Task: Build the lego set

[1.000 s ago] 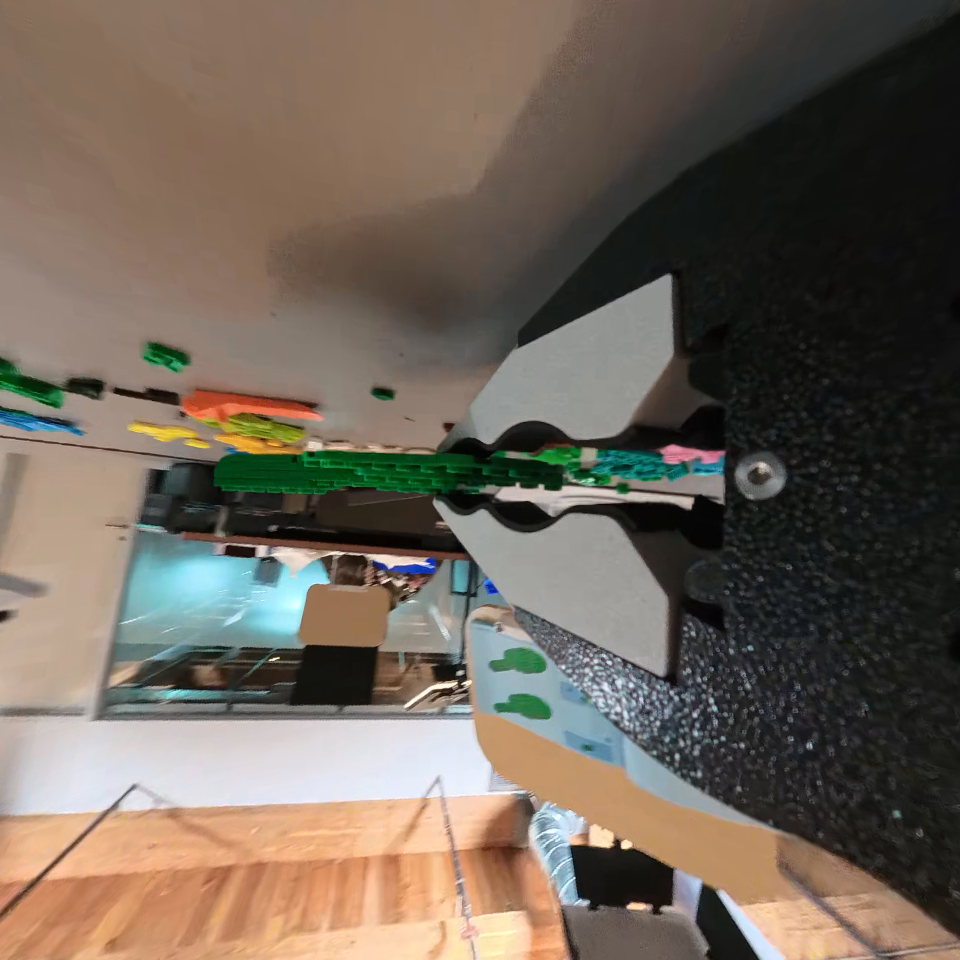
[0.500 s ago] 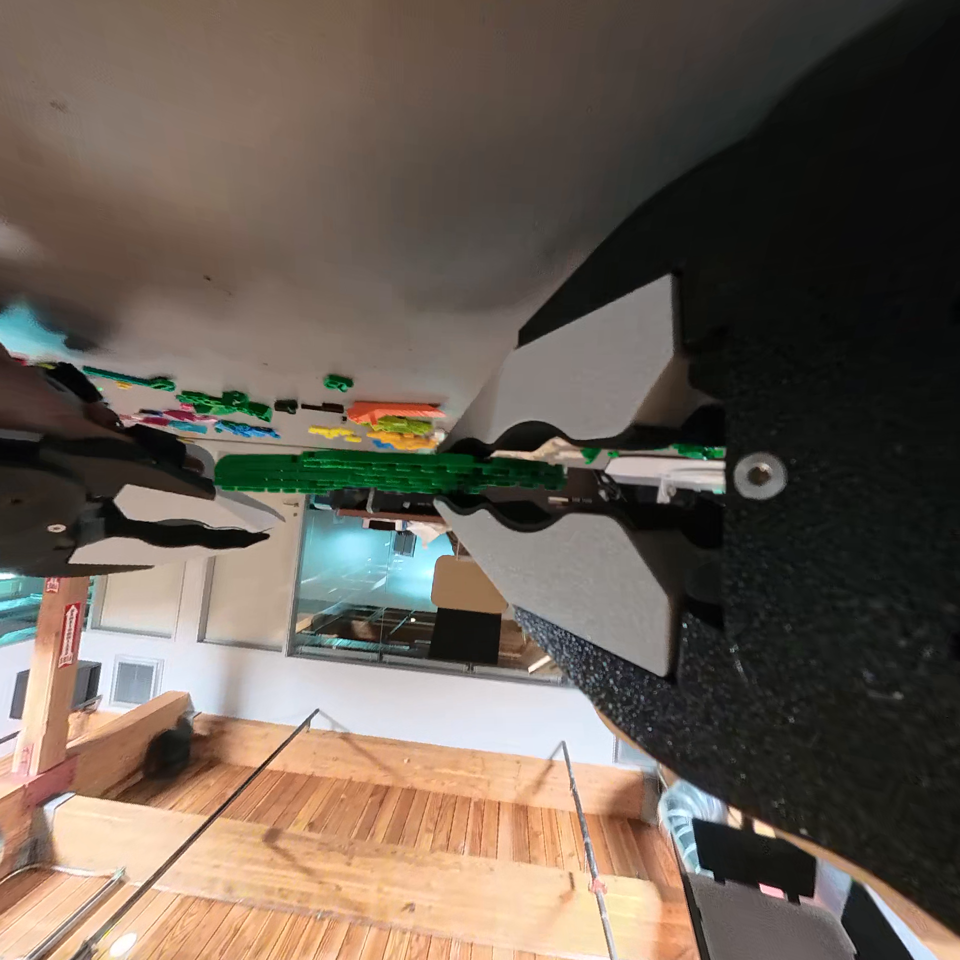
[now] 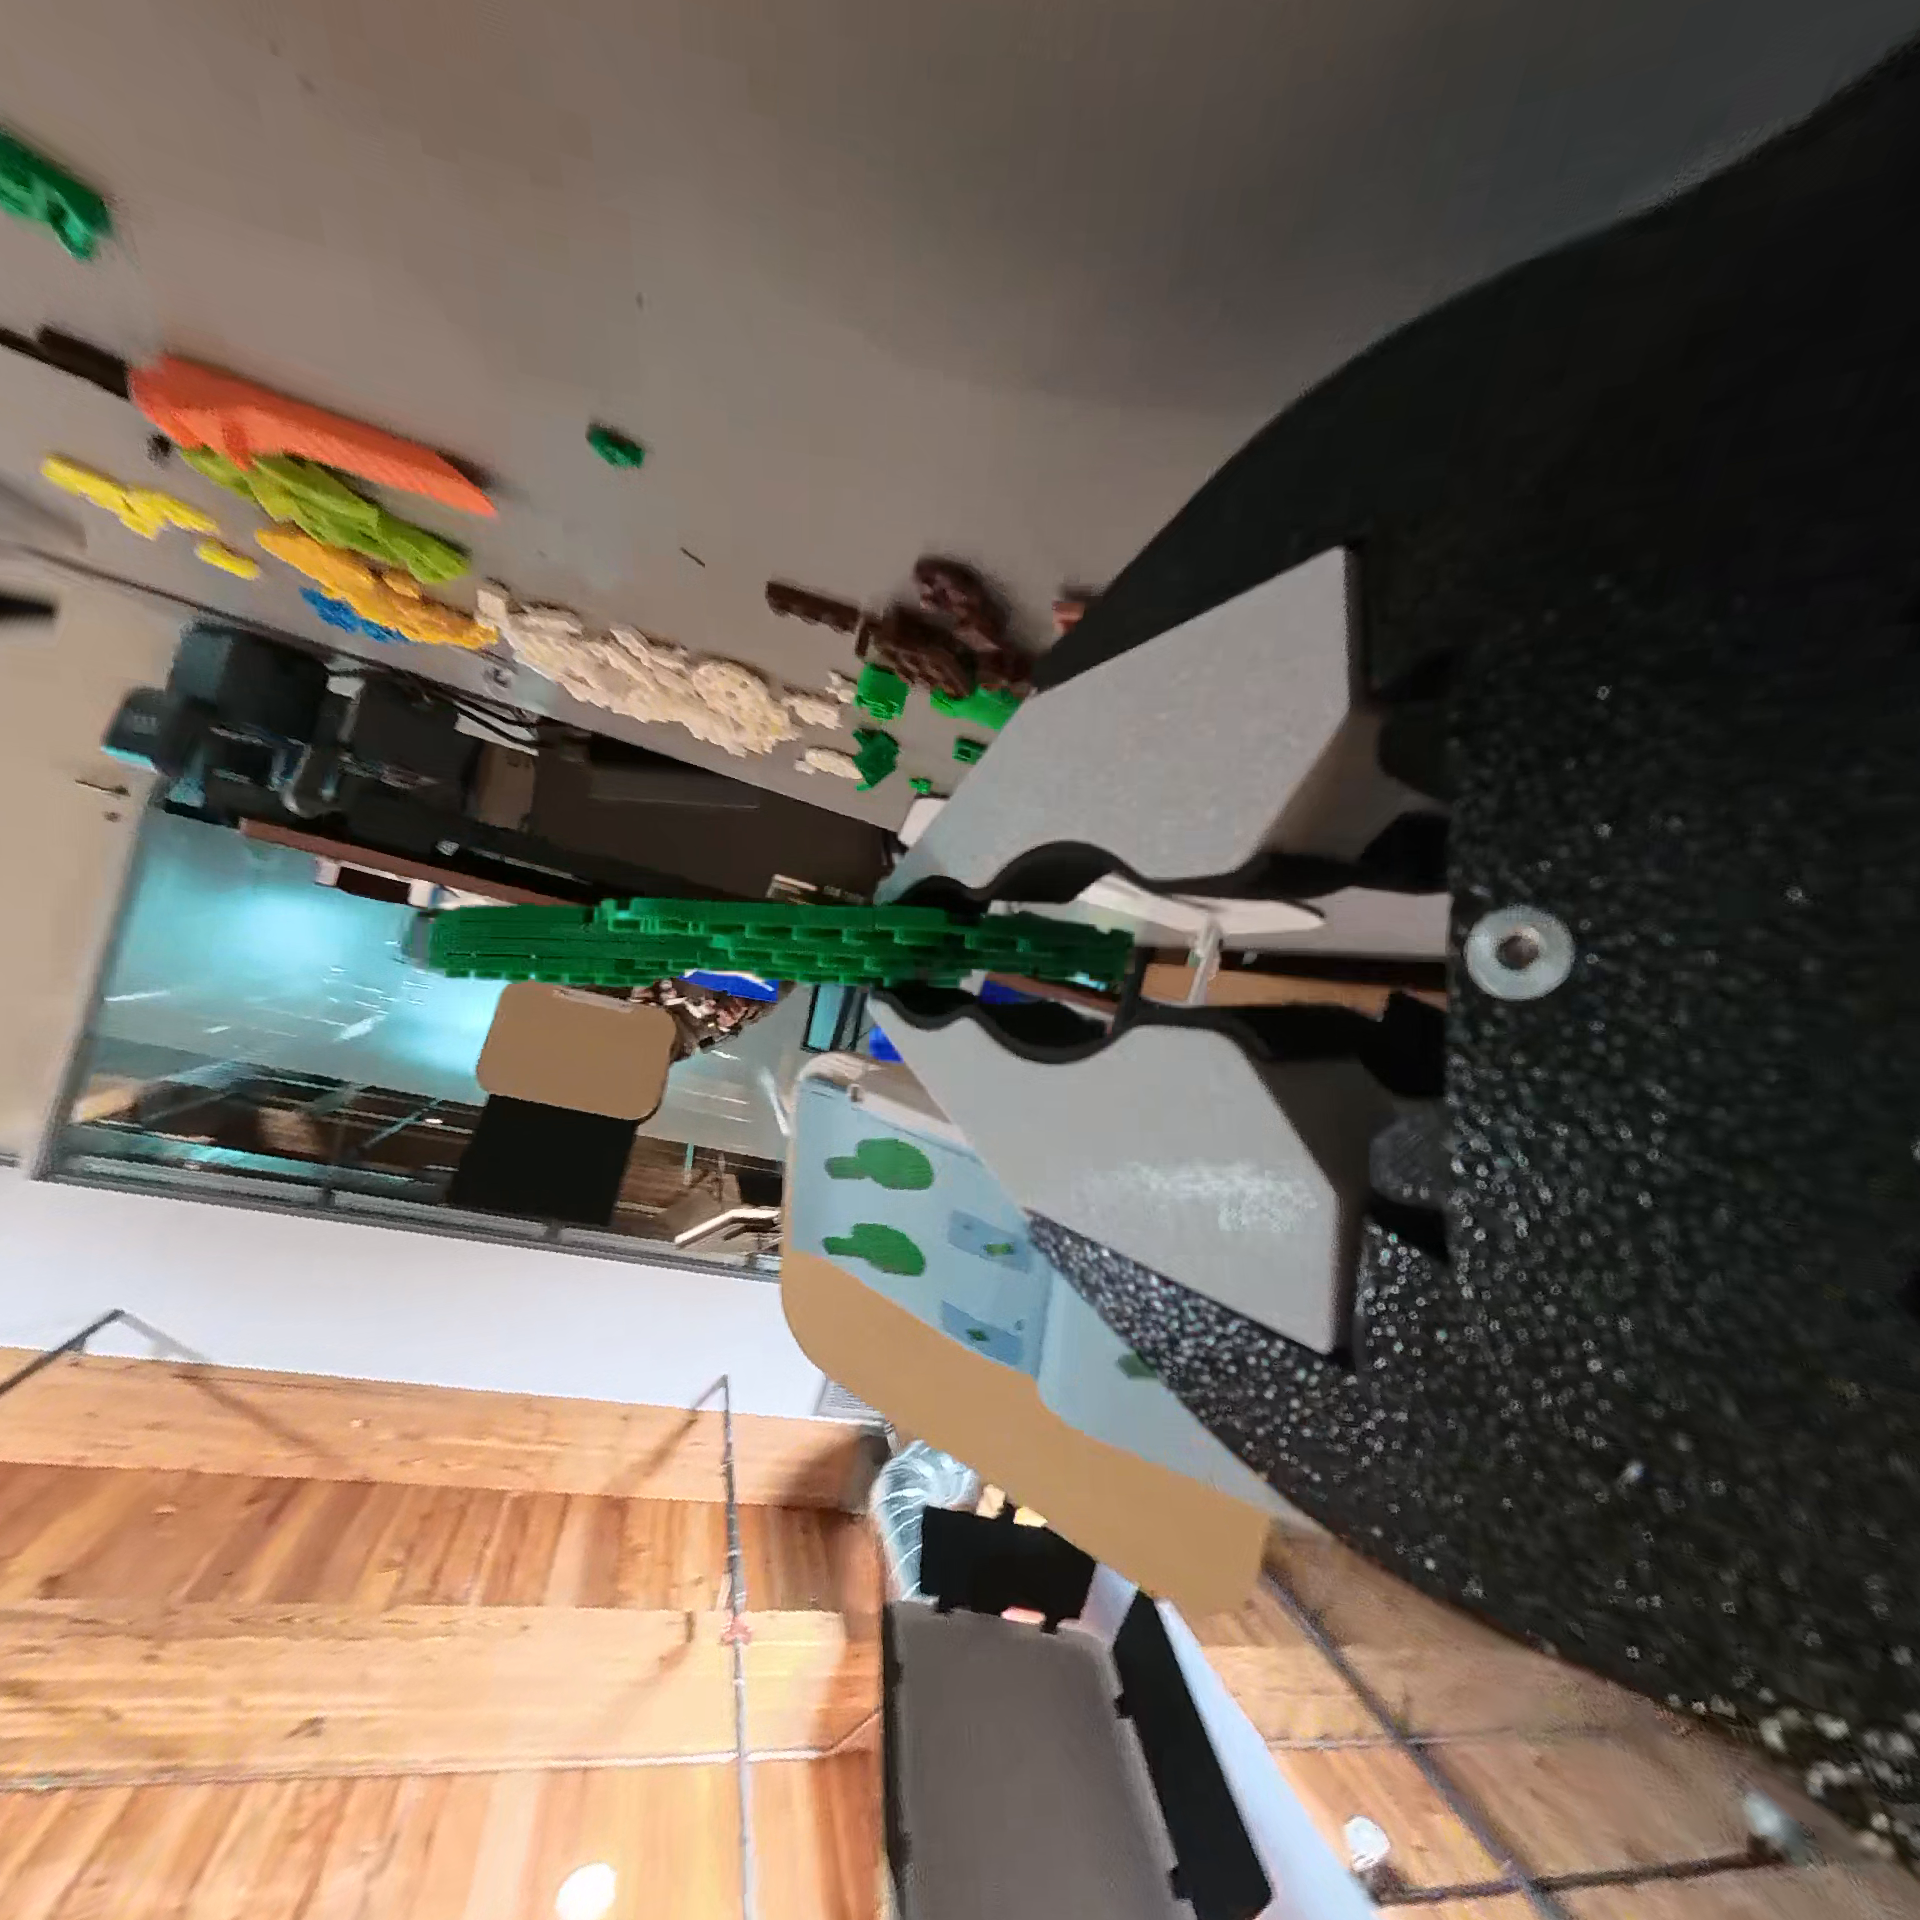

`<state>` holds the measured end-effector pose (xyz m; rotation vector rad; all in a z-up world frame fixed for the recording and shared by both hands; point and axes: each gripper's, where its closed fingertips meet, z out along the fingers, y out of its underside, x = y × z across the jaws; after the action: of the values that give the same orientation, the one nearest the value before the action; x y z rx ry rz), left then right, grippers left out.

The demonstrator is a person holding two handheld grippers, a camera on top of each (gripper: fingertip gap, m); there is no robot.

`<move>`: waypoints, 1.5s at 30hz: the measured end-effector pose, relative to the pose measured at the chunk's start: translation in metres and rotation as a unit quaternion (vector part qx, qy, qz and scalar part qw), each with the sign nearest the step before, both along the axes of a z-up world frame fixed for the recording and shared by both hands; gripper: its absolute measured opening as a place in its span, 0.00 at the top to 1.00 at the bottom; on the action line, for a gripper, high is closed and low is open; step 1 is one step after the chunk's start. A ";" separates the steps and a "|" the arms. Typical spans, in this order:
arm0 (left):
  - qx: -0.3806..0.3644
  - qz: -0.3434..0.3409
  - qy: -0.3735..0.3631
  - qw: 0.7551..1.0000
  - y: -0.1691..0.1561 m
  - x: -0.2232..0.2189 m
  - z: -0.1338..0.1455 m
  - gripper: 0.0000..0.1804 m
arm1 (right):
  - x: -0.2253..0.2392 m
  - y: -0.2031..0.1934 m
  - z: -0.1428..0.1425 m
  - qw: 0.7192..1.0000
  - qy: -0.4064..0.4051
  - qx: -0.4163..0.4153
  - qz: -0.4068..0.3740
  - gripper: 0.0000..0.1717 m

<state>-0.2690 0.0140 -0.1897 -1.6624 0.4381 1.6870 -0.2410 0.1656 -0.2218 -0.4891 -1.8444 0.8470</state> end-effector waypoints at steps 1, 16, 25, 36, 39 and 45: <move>0.013 0.005 -0.013 1.000 -0.004 -0.005 0.001 0.95 | -0.001 -0.015 -0.005 0.999 -0.041 -0.024 0.023 0.90; -0.079 0.009 0.082 0.993 0.005 -0.001 -0.003 0.95 | -0.020 -0.072 -0.039 0.906 -0.394 -0.038 0.150 0.86; -0.114 0.037 0.040 0.992 0.001 -0.014 -0.019 0.95 | -0.024 -0.077 -0.055 0.907 -0.394 -0.023 0.147 0.86; -0.112 0.029 0.022 0.993 0.001 -0.013 -0.021 0.95 | -0.026 -0.078 -0.054 0.908 -0.389 -0.031 0.153 0.90; -0.118 0.025 0.023 0.992 0.002 -0.011 -0.023 0.95 | -0.027 -0.079 -0.056 0.909 -0.388 -0.028 0.153 0.92; -0.123 0.018 0.028 0.992 0.004 -0.008 -0.024 0.95 | -0.028 -0.077 -0.056 0.910 -0.380 -0.022 0.162 0.97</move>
<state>-0.2766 0.0176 -0.2134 -1.8100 0.6697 1.7658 -0.2692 0.0890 -0.2775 -0.6045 -2.6842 1.0024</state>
